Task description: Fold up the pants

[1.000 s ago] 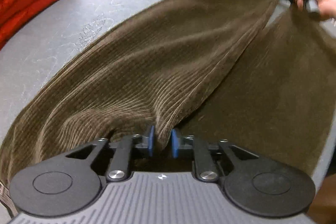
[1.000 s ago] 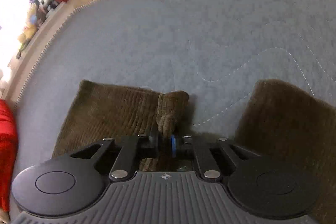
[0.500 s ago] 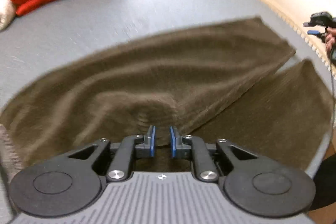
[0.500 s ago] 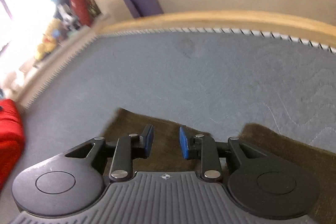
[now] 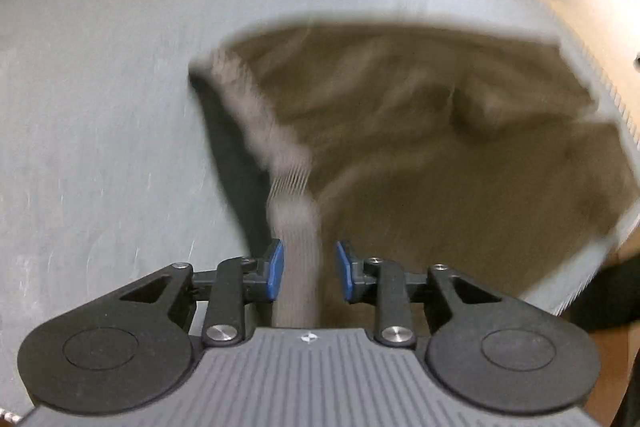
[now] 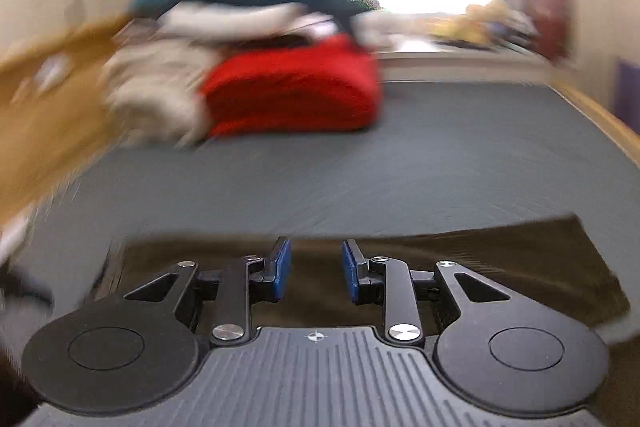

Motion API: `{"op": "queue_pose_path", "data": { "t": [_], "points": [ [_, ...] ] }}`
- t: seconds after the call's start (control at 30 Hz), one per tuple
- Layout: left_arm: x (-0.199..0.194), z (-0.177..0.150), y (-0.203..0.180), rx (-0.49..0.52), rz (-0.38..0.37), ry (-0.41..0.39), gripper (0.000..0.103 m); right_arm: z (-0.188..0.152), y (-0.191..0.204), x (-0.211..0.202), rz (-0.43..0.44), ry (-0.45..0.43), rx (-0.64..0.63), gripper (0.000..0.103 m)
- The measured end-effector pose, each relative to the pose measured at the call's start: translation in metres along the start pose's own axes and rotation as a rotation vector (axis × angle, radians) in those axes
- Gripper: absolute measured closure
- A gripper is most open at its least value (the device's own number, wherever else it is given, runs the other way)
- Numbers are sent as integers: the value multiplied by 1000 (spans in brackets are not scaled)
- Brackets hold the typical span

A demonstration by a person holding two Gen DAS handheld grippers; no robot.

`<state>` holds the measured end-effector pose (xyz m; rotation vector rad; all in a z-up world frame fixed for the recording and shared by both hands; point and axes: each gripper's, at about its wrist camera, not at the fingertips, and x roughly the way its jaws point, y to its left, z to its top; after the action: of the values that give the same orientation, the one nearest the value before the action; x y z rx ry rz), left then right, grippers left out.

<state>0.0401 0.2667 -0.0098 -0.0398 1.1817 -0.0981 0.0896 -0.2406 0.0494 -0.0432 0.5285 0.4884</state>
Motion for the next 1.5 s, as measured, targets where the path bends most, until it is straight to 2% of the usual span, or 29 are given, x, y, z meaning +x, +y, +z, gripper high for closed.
{"op": "queue_pose_path", "data": {
  "t": [0.03,0.07,0.1,0.13,0.2,0.27,0.4,0.53,0.57,0.6,0.7,0.77,0.9,1.0,1.07,1.1,1.17,1.23,1.3,1.33,1.4,1.43,1.47,1.5],
  "points": [
    [2,-4,1,35,21,5,64,-8,13,0,-9,16,-68,73],
    [5,-8,4,35,25,6,50,-17,23,2,-36,42,-140,73],
    [9,-10,8,12,16,20,42,-21,27,4,-67,61,-179,73],
    [14,-12,12,-14,0,49,42,-24,30,4,-96,64,-205,73],
    [18,-16,16,-2,-5,91,42,-25,24,7,-156,62,-224,73],
    [24,-18,13,38,19,110,42,-25,12,12,-196,71,-168,73],
    [41,-19,10,58,13,156,42,-24,-21,17,-279,66,-34,73],
    [55,-24,-5,157,37,188,45,-34,-36,10,-321,39,43,73],
    [57,-25,-7,174,38,190,54,-35,-39,11,-331,36,55,73],
    [55,-26,-8,184,36,188,60,-36,-41,10,-342,37,68,73],
    [39,-24,-4,171,1,161,65,-33,-51,23,-360,39,105,73],
    [25,-27,4,153,-14,140,66,-32,-53,23,-359,30,137,73],
    [34,-38,-10,237,56,197,63,-29,-54,22,-327,20,185,73],
    [27,-31,-20,275,105,153,56,-26,-52,20,-315,13,173,73],
    [14,-25,-20,274,155,69,51,-24,-55,17,-304,17,189,73],
    [9,-21,-19,259,149,35,51,-22,-56,14,-295,19,199,73],
    [-1,-15,-20,235,88,-22,52,-18,-57,7,-274,9,201,73],
    [-2,-13,-27,258,25,-51,54,-14,-57,0,-263,-2,185,72],
    [9,-15,-37,321,-6,-17,58,-13,-59,-4,-255,-9,184,70],
    [20,-18,-41,353,12,32,59,-14,-61,-4,-253,-11,189,70],
    [51,-30,-44,443,132,179,64,-18,-66,-3,-261,-7,209,70],
    [61,-35,-45,489,181,220,62,-21,-69,-2,-266,-3,223,70],
    [59,-34,-46,499,175,214,62,-26,-74,1,-269,8,246,70],
    [56,-28,-44,464,159,202,63,-30,-80,3,-273,29,273,70]
  ]
}}
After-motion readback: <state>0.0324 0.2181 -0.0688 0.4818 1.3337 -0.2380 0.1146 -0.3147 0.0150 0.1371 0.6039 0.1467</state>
